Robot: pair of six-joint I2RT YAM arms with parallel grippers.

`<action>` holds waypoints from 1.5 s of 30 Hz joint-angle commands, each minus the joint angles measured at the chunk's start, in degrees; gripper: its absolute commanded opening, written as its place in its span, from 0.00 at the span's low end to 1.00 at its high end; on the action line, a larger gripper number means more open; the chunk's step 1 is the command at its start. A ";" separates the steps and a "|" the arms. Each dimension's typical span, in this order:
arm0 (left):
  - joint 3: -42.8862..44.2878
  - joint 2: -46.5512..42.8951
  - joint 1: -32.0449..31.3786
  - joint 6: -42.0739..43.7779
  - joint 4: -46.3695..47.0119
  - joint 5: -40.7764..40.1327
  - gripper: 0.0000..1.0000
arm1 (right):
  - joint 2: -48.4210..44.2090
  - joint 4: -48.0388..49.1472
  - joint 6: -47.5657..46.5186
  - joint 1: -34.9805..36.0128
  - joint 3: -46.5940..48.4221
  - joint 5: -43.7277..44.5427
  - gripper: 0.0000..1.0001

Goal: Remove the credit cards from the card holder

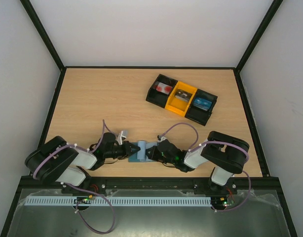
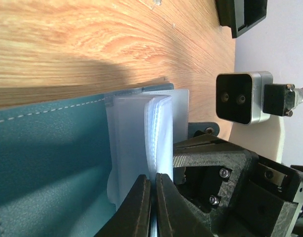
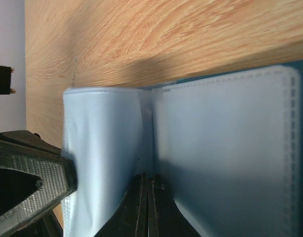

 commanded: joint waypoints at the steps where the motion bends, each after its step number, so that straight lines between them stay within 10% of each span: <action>1: 2.19 -5.45 -0.03 4.87 -11.44 -4.66 0.04 | -1.06 -2.98 -0.55 0.54 -1.36 0.10 0.02; 9: 5.40 -22.55 0.53 8.77 -34.30 -15.18 0.33 | -10.47 -14.75 -4.18 0.57 2.28 3.16 0.11; 19: 12.99 -43.20 0.72 12.22 -59.64 -23.97 0.99 | -28.35 -35.14 -7.79 0.57 5.68 13.58 0.39; 31: 29.20 -52.88 0.81 21.51 -76.43 -24.86 1.00 | -54.94 -60.68 -10.24 0.54 13.06 29.10 0.97; 45: 40.38 -58.34 0.80 26.37 -86.52 -31.56 1.00 | -65.05 -73.55 -13.28 0.54 21.39 31.11 0.98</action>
